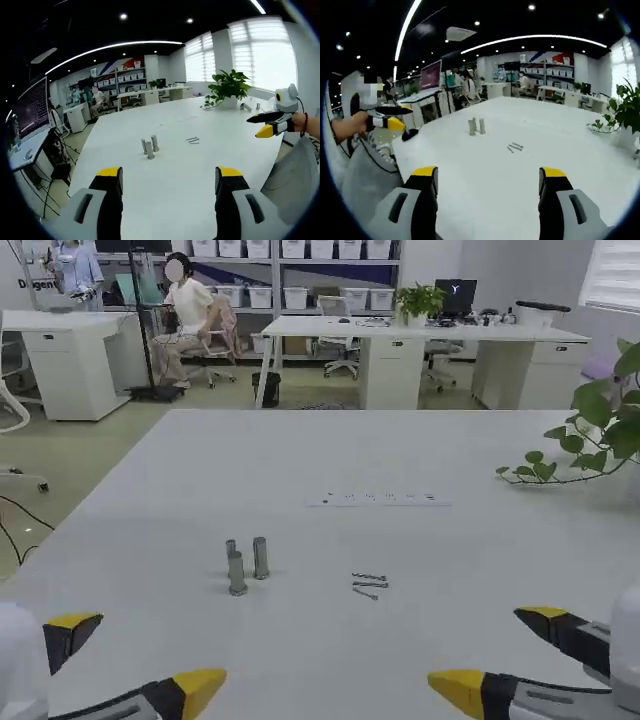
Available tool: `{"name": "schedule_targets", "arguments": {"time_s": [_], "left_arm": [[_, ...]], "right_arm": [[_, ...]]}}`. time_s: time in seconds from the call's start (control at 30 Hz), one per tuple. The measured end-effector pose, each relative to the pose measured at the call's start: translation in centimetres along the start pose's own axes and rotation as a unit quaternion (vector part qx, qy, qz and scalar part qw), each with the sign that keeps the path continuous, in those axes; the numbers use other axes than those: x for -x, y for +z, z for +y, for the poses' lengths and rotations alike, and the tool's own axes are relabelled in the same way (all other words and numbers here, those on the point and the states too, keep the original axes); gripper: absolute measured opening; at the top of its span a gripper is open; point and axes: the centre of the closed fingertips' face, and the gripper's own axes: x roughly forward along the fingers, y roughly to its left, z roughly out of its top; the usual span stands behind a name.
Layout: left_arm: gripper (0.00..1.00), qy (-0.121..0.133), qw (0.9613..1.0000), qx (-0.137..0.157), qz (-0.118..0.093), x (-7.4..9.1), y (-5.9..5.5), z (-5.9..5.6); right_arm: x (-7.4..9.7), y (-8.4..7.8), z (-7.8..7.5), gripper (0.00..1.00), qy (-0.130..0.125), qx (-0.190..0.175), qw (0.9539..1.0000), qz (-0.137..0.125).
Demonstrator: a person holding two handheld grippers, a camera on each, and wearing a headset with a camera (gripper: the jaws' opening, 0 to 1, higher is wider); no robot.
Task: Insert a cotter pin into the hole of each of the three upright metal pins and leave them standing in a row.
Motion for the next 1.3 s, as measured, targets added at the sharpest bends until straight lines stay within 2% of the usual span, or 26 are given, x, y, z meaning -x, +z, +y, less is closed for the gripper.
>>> {"name": "schedule_targets", "arguments": {"time_s": [0.37,1.1,1.3], "left_arm": [[0.71,-0.006,1.0000,0.004,-0.004,-0.13,-0.01,-0.02],[0.70,-0.006,1.0000,0.004,-0.005,-0.24,0.08,0.33],[0.69,-0.006,1.0000,0.001,-0.006,-0.12,0.24,0.20]], "right_arm": [[-0.14,-0.26,-0.29,0.84,-0.012,0.018,0.9998,0.003],[-0.45,-0.38,0.12,0.82,-0.003,0.036,0.9992,0.015],[-0.33,-0.02,0.00,0.80,-0.009,0.054,0.9984,0.012]]}}
